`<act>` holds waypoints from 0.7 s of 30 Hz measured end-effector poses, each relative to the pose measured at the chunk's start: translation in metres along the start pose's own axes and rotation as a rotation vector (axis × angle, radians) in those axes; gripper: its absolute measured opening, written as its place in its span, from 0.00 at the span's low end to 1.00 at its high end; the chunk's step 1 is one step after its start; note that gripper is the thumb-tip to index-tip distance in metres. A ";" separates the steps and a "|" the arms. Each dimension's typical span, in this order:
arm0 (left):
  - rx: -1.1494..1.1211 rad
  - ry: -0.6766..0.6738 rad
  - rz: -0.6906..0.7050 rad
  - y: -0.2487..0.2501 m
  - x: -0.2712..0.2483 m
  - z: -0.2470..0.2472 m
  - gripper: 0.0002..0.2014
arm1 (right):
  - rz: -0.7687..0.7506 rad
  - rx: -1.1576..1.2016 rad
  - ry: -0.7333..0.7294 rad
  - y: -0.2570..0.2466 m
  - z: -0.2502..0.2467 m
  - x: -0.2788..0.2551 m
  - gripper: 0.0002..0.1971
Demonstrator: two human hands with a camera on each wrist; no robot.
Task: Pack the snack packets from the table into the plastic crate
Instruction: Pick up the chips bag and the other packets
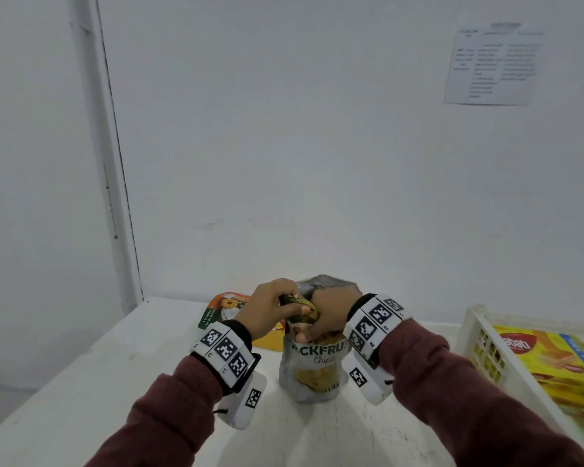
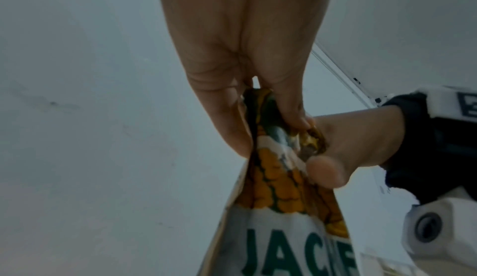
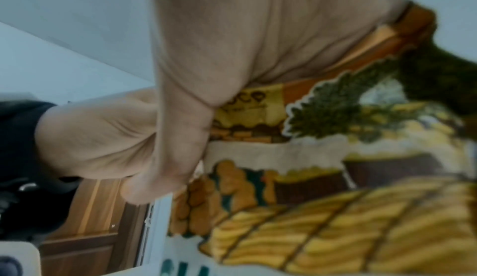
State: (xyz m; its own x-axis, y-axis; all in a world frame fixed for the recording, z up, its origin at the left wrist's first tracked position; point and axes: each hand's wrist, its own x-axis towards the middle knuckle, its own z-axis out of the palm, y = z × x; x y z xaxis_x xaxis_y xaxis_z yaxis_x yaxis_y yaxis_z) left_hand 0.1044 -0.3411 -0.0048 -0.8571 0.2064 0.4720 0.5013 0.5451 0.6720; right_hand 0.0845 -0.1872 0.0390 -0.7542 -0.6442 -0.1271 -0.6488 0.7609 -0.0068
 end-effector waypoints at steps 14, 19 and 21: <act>-0.572 -0.063 -0.296 -0.028 -0.009 0.041 0.28 | 0.038 0.229 0.690 0.024 0.019 -0.026 0.30; -0.652 0.016 -0.314 -0.031 -0.009 0.045 0.31 | 0.245 0.632 0.728 0.044 0.044 -0.027 0.69; -0.687 0.046 -0.334 -0.031 -0.009 0.047 0.29 | 0.166 1.019 0.671 0.050 0.054 -0.025 0.72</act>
State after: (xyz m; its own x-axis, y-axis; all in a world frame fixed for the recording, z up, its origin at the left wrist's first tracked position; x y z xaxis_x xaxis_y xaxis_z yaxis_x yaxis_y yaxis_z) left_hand 0.0912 -0.3218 -0.0563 -0.9778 0.0770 0.1947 0.1905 -0.0586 0.9799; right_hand 0.0765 -0.1292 -0.0120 -0.9176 -0.2175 0.3326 -0.3919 0.3561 -0.8483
